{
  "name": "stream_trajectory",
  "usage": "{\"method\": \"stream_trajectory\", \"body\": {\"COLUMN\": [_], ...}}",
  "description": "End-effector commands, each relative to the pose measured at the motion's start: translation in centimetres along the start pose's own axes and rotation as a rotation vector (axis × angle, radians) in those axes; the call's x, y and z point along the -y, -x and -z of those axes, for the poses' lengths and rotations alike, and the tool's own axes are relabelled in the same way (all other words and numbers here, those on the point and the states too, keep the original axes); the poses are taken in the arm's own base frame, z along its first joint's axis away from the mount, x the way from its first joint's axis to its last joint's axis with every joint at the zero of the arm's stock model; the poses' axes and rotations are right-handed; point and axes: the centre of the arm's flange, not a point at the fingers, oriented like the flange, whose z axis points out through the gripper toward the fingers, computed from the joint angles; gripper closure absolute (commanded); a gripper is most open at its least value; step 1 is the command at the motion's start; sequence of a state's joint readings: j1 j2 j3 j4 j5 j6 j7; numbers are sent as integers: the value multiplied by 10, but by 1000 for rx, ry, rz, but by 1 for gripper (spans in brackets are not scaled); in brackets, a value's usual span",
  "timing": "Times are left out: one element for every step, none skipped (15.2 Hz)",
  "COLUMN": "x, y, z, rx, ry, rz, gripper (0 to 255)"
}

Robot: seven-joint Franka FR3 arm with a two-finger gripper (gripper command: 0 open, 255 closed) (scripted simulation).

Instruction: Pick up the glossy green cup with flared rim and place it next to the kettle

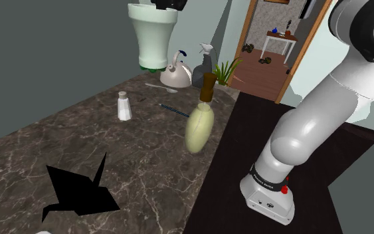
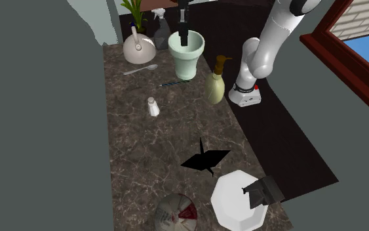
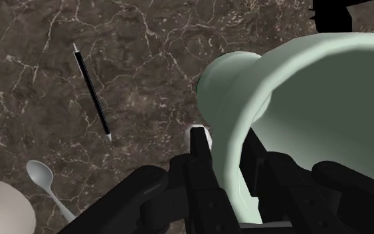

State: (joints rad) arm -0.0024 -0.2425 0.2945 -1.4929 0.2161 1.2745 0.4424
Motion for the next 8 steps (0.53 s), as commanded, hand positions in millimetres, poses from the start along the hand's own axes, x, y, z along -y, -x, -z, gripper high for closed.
{"method": "stream_trajectory", "body": {"x": [-25,-37,-50,-62,-74,-87,-99,-111], "y": [-9,-13,-17,-21,-26,-30,-34,-38], "z": [7,9,11,13,14,16,18,20], "rx": [0,0,0,0,0,0,0,0], "ry": [0,0,0,0,0,0,0,0], "rz": [2,2,2,2,2,2,2,2], "gripper": [255,255,255,255,255,255,255,255]}}
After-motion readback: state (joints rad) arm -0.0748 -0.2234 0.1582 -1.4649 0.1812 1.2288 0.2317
